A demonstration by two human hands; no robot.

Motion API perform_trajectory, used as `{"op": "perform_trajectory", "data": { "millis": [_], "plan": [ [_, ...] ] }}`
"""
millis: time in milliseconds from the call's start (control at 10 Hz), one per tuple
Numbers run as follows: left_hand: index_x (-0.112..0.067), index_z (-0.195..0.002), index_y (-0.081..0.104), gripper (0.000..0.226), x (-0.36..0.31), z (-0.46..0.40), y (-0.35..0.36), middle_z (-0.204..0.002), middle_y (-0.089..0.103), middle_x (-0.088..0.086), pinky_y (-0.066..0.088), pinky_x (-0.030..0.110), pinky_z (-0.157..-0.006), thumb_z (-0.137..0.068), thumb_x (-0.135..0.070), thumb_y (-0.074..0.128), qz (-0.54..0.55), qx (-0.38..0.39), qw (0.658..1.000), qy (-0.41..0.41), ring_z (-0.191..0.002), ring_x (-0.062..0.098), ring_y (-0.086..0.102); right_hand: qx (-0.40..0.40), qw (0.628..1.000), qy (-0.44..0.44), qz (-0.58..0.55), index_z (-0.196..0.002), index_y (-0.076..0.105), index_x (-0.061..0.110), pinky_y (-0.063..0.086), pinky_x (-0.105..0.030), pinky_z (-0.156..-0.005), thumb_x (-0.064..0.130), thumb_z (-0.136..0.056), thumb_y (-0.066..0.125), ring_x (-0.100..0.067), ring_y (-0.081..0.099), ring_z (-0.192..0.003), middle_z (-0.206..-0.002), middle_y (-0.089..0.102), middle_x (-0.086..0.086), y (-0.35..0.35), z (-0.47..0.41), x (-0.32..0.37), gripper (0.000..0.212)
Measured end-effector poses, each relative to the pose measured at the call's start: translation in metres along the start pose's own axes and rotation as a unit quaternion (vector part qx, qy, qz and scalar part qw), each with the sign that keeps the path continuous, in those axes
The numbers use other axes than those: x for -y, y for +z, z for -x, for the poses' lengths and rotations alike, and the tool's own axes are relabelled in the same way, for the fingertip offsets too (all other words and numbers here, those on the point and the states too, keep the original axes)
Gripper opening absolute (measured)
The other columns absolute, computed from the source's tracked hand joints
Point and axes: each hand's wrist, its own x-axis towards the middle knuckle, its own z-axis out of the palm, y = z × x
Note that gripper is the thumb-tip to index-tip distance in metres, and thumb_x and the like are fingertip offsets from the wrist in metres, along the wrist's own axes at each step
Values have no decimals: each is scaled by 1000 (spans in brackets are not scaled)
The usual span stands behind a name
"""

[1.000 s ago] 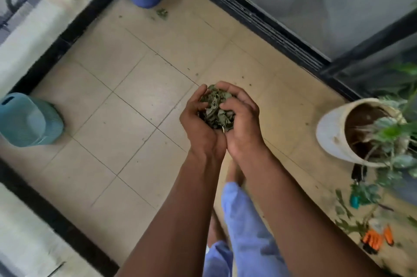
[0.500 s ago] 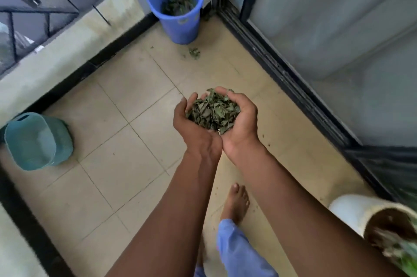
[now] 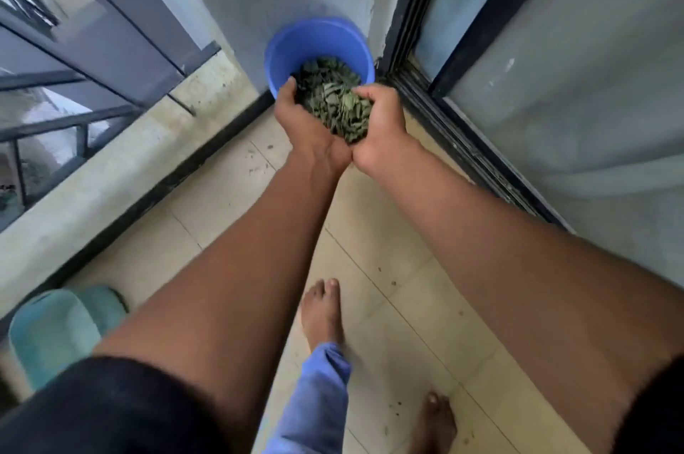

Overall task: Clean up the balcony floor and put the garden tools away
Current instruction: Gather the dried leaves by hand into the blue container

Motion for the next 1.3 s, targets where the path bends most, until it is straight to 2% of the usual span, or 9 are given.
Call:
{"op": "perform_trajectory", "data": {
  "millis": [100, 200, 300, 400, 500, 600, 700, 900, 1300],
  "plan": [
    [-49, -129, 65, 46, 41, -58, -100, -126, 69, 20, 47, 58, -108, -94, -62, 37, -203, -75, 976, -27, -121, 46, 62, -31, 999, 33, 24, -128, 67, 10, 52, -56, -99, 47, -78, 63, -38, 69, -111, -124, 71, -19, 40, -27, 30, 63],
    [-43, -83, 58, 46, 152, -54, -316, -84, 63, -6, 45, 49, -91, -96, -71, 25, -508, -205, 834, -67, -100, 33, 62, -44, 998, 50, 6, -102, 64, 16, 50, -38, -94, 51, -90, 58, -24, 59, -110, -114, 62, -1, 66, -39, 57, 38],
    [-30, -84, 57, 37, 155, -80, -385, -84, 60, -11, 45, 45, -92, -97, -58, 35, -558, -261, 779, -113, -90, 17, 54, 15, 998, 65, 14, -87, 68, 4, 37, -38, -116, 31, -96, 58, -15, 46, -117, -108, 53, -10, 74, -43, 69, 30],
    [-24, -111, 63, 59, 147, -82, -442, -109, 67, -9, 43, 45, -103, -97, -69, 27, -527, -235, 804, -141, -104, 16, 54, 40, 995, 68, -53, -153, 41, 9, 33, -45, -119, 46, -99, 56, -32, 32, -149, -161, 31, -19, 64, -45, 71, 67],
    [-14, -114, 62, 84, 121, -121, -369, -113, 70, 0, 47, 39, -98, -94, -80, 14, -439, -179, 864, -171, -105, 23, 55, 37, 996, 67, -51, -156, 38, 15, 36, -46, -116, 44, -105, 45, -36, 38, -146, -161, 34, -19, 46, -47, 62, 59],
    [-17, -90, 62, 40, 39, -131, -106, -79, 65, -2, 46, 23, -55, -98, -54, 49, -434, -65, 893, -104, -69, 20, 59, 30, 997, 66, -9, -147, 52, 16, 43, -41, -108, 44, -104, 45, -28, 58, -123, -141, 56, -13, 14, -32, 43, 52],
    [-21, -82, 57, 15, 20, -62, -15, -68, 54, -3, 33, 16, -43, -96, -25, 54, -407, -73, 901, -126, -43, 10, 46, -6, 996, 91, -5, -130, 63, 15, 47, -31, -79, 40, -102, 51, -19, 64, -87, -112, 71, -6, -23, -2, 19, 40],
    [-16, -83, 66, 15, 69, 52, -55, -63, 62, -2, 44, 24, -54, -94, -17, 57, -561, -77, 809, -155, -44, 10, 56, -97, 989, 96, -55, -113, 71, 7, 54, -27, -65, 28, -97, 62, -22, 68, -78, -101, 73, -11, -103, 77, -29, 29],
    [-13, -119, 68, 27, 231, 214, -195, -106, 73, 7, 51, 32, -79, -104, -17, 46, -735, 15, 649, -197, -97, 25, 65, -225, 971, 16, -80, -97, 69, 15, 52, -31, -71, 22, -97, 67, -20, 67, -79, -92, 73, -8, -365, 246, -139, 7]
  ]
}}
